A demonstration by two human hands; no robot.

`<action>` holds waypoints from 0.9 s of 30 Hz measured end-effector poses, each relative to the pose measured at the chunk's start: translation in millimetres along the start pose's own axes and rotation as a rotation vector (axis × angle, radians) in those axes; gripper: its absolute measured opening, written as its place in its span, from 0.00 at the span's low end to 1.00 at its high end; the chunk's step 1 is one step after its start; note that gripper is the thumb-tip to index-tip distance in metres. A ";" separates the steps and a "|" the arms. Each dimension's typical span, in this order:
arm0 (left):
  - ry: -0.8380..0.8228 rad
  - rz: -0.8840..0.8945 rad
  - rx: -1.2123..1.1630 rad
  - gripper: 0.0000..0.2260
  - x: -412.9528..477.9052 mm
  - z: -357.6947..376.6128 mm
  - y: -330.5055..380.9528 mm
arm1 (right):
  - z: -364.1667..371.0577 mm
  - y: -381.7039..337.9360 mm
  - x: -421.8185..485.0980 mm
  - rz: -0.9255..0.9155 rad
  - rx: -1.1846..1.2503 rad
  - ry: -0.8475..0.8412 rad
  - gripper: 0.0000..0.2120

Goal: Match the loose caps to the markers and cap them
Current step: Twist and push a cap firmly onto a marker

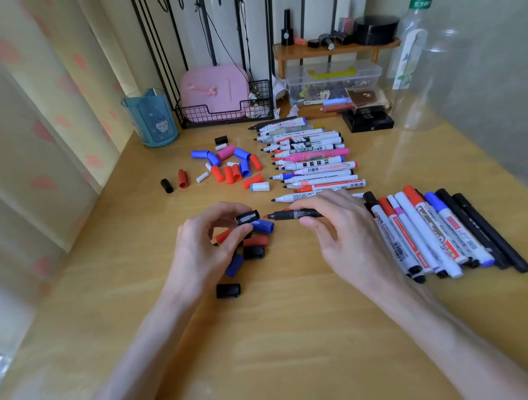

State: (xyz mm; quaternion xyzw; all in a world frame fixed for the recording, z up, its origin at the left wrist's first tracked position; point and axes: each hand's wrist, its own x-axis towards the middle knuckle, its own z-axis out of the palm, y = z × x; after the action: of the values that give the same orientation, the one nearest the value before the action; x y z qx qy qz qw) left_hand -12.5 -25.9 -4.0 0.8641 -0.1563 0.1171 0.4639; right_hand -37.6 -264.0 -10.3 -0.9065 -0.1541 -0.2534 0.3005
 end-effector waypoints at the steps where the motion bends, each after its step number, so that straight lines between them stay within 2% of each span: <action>1: -0.011 0.008 -0.011 0.06 -0.8 0.8 2.4 | 0.3 -0.1 -0.2 -0.006 0.003 -0.002 0.10; 8: -0.049 0.063 0.024 0.07 -2.6 0.0 4.3 | 1.3 -5.1 -1.4 -0.045 0.006 -0.018 0.11; 14: -0.022 0.046 0.096 0.08 0.0 -3.0 -3.1 | -4.2 -2.3 1.9 -0.004 -0.049 0.064 0.11; 19: -0.037 0.066 0.021 0.08 -5.7 8.4 5.9 | 1.6 -5.5 -2.0 -0.081 -0.006 0.012 0.11; 27: -0.067 0.046 -0.115 0.06 -8.1 7.3 4.2 | 3.4 -3.9 -3.4 -0.058 0.079 -0.013 0.11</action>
State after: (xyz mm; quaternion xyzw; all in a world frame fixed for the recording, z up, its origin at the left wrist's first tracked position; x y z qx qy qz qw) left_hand -21.2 -32.8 -7.5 0.8356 -0.1979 0.0898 0.5046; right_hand -40.8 -259.3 -12.7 -0.8908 -0.1919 -0.2500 0.3275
